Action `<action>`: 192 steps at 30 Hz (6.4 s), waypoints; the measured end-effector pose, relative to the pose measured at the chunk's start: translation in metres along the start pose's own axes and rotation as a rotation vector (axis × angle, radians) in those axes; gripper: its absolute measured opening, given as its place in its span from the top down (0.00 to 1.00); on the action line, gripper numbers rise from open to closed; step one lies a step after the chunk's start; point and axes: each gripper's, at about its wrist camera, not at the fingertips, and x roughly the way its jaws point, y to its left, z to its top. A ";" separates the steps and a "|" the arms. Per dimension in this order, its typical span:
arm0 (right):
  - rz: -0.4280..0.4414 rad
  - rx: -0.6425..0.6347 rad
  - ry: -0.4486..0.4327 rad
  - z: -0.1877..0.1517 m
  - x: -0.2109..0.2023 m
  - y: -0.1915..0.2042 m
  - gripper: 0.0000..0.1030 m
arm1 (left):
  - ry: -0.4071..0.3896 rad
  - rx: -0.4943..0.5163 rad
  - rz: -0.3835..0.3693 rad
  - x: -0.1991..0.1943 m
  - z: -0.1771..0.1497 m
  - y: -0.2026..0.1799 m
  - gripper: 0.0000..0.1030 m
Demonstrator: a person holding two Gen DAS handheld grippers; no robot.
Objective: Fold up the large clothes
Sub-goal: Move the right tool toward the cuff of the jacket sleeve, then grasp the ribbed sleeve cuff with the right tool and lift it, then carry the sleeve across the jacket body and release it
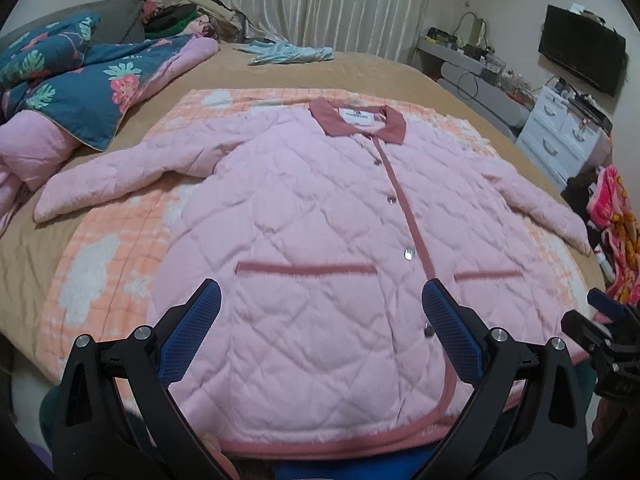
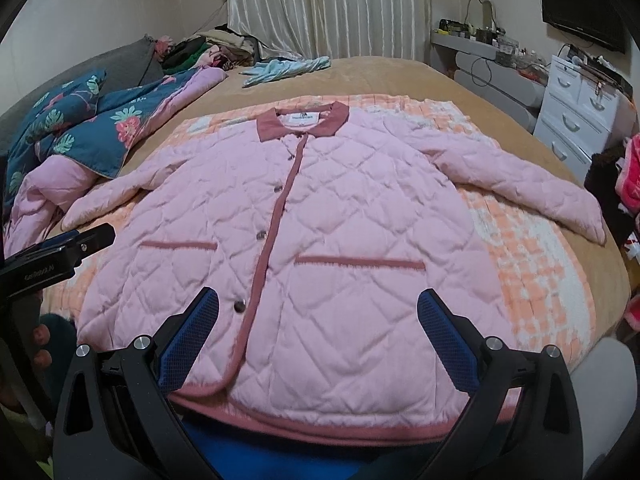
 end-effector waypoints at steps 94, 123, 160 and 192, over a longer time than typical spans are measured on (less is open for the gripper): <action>-0.464 1.135 -0.078 0.048 0.169 -0.460 0.04 | 0.196 0.079 -0.125 0.272 0.139 -0.194 0.08; -0.279 0.651 -0.535 0.147 0.097 -0.398 0.83 | 0.137 0.023 -0.146 0.234 0.178 -0.156 0.08; -0.082 -0.008 -0.446 0.280 0.089 -0.072 0.84 | 0.012 -0.160 -0.177 0.134 0.227 0.004 0.08; 0.066 -0.247 -0.152 0.210 0.242 0.066 0.77 | 0.031 -0.337 -0.283 0.163 0.195 0.084 0.08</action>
